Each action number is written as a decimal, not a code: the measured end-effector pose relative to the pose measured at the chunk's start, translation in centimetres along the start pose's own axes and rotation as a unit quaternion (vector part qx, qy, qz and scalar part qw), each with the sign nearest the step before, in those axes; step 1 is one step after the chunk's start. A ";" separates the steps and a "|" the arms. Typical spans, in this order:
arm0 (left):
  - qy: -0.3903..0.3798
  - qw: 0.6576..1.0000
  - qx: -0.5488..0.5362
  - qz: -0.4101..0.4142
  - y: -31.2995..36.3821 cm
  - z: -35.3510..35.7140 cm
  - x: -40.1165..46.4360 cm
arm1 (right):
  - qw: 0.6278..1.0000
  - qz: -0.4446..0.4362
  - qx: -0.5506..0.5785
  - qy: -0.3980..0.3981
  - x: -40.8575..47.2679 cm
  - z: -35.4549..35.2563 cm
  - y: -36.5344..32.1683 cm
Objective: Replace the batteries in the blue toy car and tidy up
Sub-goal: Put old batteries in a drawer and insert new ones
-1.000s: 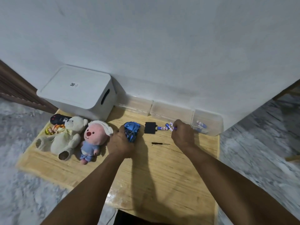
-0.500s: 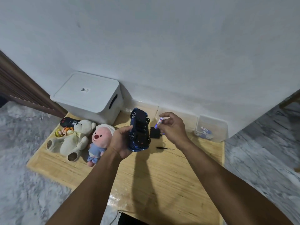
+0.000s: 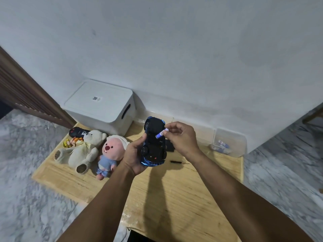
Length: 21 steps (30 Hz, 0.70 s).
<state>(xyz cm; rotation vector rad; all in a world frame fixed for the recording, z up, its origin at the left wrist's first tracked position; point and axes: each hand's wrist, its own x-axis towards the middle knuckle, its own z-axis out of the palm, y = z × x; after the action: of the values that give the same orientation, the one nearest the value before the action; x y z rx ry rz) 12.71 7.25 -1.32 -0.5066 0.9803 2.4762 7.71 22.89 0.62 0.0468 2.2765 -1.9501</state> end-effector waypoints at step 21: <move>0.012 1.000 0.002 0.026 -0.2 0.8 0.1 | 0.983 -0.076 -0.137 0.098 -1.5 0.9 0.1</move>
<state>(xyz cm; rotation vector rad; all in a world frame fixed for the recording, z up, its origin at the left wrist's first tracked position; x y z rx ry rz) 12.58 8.01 -0.90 -0.5176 1.0194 2.5197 9.28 22.10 0.54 0.0385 2.7332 -1.7463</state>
